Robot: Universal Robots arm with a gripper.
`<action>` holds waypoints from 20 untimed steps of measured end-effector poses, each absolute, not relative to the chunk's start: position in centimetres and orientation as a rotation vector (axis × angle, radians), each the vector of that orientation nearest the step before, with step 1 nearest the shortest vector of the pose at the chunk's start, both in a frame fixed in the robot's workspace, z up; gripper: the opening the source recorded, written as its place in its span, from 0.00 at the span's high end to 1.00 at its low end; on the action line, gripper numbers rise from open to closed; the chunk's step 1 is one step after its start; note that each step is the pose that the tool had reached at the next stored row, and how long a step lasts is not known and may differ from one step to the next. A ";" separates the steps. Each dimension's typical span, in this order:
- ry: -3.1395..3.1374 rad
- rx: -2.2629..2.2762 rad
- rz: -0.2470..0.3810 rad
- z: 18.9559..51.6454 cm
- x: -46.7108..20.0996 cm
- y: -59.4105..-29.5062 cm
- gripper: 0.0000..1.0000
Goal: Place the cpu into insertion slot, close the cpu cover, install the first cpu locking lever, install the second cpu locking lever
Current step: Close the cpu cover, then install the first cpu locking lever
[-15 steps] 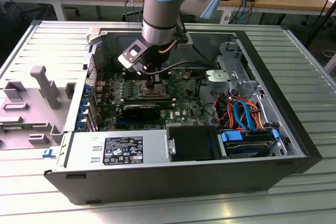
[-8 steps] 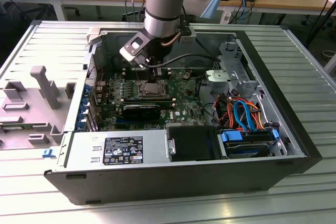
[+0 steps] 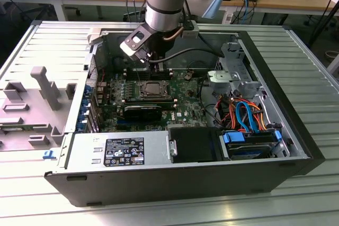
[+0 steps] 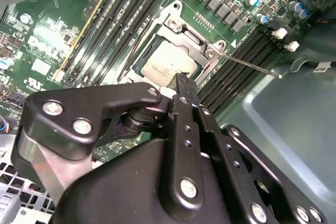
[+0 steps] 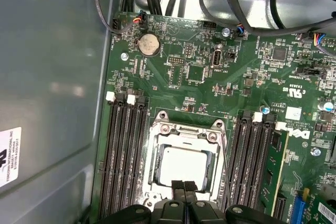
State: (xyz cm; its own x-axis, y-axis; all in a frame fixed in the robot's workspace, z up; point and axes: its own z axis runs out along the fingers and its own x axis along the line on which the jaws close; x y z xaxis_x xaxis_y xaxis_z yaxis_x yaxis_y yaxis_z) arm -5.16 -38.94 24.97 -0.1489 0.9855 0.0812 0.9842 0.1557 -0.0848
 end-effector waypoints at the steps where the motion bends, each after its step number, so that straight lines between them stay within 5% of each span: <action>1: -2.296 -1.968 0.018 25.0 -5.2 -38.9 0.89; 20: -2.322 -1.938 0.020 25.0 -5.2 -38.9 0.89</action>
State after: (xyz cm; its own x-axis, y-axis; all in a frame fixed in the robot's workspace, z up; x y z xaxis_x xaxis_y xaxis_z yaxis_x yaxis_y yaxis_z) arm -5.17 -38.95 25.00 -0.1748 0.9813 0.0809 0.9797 0.1815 -0.0850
